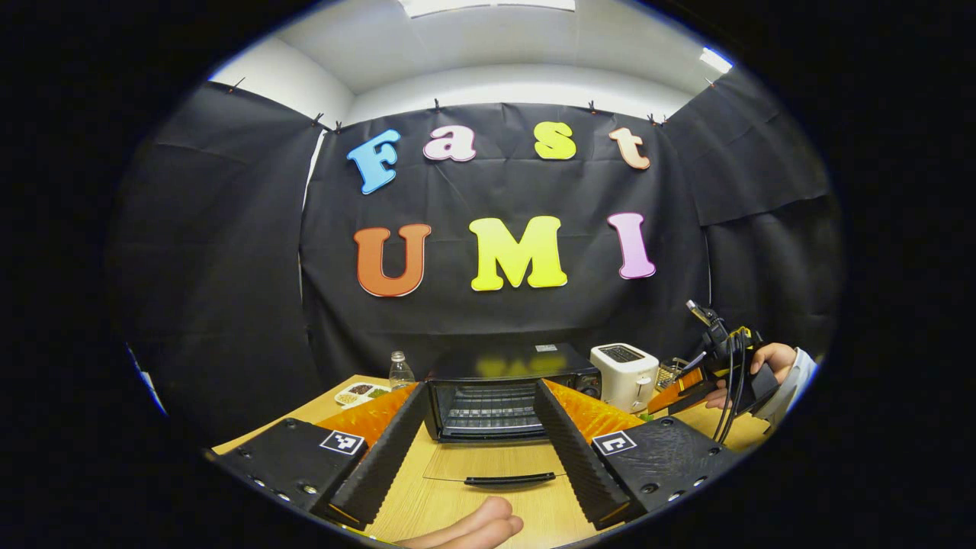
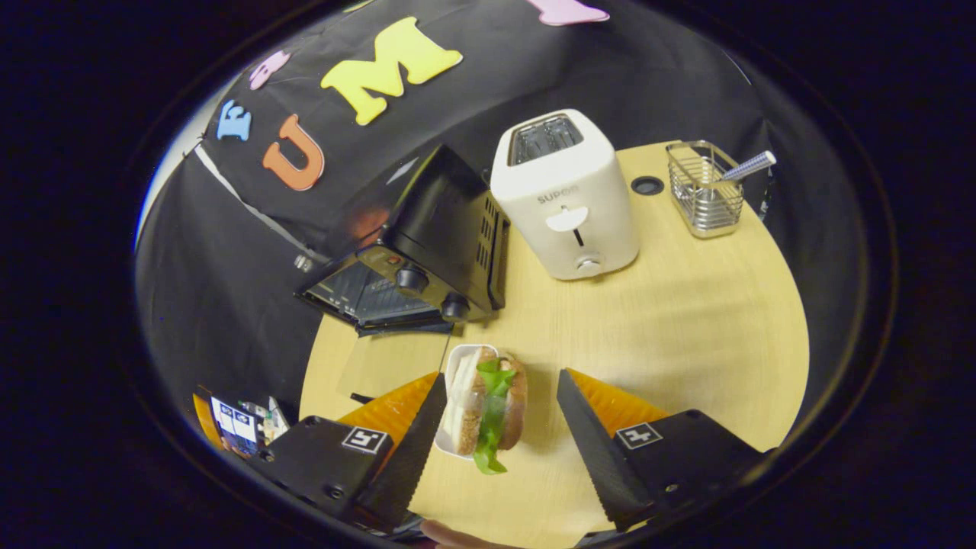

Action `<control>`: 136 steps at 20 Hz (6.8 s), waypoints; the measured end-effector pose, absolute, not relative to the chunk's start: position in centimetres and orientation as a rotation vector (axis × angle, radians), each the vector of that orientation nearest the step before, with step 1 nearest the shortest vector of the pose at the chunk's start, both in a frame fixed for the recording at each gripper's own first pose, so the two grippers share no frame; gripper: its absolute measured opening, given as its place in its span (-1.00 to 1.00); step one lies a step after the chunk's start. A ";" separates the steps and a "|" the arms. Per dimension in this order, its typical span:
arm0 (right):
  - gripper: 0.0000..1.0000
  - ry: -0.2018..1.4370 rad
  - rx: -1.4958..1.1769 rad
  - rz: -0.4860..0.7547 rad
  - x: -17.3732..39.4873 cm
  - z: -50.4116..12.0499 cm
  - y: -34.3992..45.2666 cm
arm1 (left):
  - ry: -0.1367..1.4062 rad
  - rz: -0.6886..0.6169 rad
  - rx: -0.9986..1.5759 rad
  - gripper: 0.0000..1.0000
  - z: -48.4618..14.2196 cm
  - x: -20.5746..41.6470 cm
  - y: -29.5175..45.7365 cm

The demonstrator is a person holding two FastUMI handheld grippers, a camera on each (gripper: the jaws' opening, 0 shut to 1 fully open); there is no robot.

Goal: Open the electric oven with the left hand, put the food in, and close the electric oven.

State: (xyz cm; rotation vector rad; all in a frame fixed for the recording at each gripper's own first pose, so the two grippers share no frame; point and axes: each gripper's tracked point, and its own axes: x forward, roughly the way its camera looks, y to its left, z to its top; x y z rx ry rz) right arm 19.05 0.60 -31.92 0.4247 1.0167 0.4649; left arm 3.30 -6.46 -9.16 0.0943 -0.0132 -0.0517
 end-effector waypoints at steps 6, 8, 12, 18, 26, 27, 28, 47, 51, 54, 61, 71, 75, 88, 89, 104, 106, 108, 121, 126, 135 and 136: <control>0.83 1.125 0.524 0.589 18.6 -34.7 2.5 | 0.022 -0.120 0.033 0.85 -9.4 3.3 -8.8; 0.73 1.148 0.596 0.621 18.8 -35.0 3.5 | 0.035 -0.118 0.038 0.85 -9.7 3.4 -8.9; -0.13 1.204 0.698 0.654 17.9 -35.5 4.4 | 0.056 -0.169 -0.006 0.86 -9.6 2.7 -10.1; -0.21 1.135 0.719 0.636 16.3 -32.9 3.7 | 0.034 -0.163 -0.018 0.86 -9.0 1.4 -8.6; -0.22 0.896 0.849 0.668 11.9 -27.0 6.8 | 0.013 -0.147 -0.035 0.84 -9.0 -0.1 -5.7; -0.22 0.877 0.860 0.674 11.1 -26.9 8.0 | 0.013 -0.150 -0.043 0.84 -9.1 -0.1 -5.4; -0.22 0.855 0.875 0.677 10.5 -26.8 9.3 | 0.016 -0.151 -0.050 0.84 -9.3 -0.1 -5.0; -0.22 0.421 1.205 0.362 22.6 -28.8 26.9 | 0.060 -0.091 -0.046 0.88 -11.1 -0.3 1.7; -0.20 0.363 1.117 0.324 26.6 -29.0 29.3 | 0.051 -0.095 -0.027 0.88 -10.4 -1.5 1.3; -0.20 0.309 1.078 0.253 29.2 -29.6 29.3 | 0.024 -0.103 -0.013 0.88 -9.6 -2.2 1.1; -0.20 0.199 1.094 0.102 33.7 -31.8 29.1 | 0.060 -0.105 -0.018 0.88 -10.3 -2.7 1.0; -0.13 0.269 0.946 0.086 33.6 -34.2 30.5 | 0.082 -0.128 -0.032 0.87 -11.3 -3.0 0.8; 0.50 0.281 0.789 0.107 33.3 -33.8 31.3 | 0.085 -0.121 -0.035 0.88 -11.4 -2.9 1.1; 1.00 0.524 0.205 0.249 32.0 -36.0 33.2 | 0.139 -0.118 -0.055 0.88 -13.0 -2.7 1.4; 0.80 0.537 0.169 0.245 32.1 -36.1 33.1 | 0.144 -0.118 -0.055 0.88 -13.1 -2.7 1.5; 1.00 0.723 0.026 0.391 26.2 -34.0 31.4 | 0.231 -0.047 -0.039 0.88 -15.4 -0.4 3.6; 1.00 0.688 0.043 0.403 25.2 -32.7 30.3 | 0.219 -0.043 -0.028 0.88 -15.1 -0.2 3.9; 1.00 0.651 0.065 0.427 23.9 -31.2 29.4 | 0.211 -0.039 -0.025 0.88 -14.9 0.0 3.9; 1.00 0.457 0.085 0.458 22.0 -25.4 25.3 | 0.235 -0.024 -0.043 0.88 -16.2 1.9 3.6; 1.00 0.253 0.096 0.426 17.7 -18.5 20.8 | 0.274 -0.056 -0.025 0.88 -18.1 4.8 1.9; 0.79 0.013 0.103 0.313 9.4 -9.6 10.3 | 0.495 -0.127 0.003 0.89 -27.8 8.5 -3.5; 0.80 -0.005 0.098 0.295 8.6 -8.9 9.1 | 0.515 -0.141 0.001 0.89 -28.8 8.7 -4.4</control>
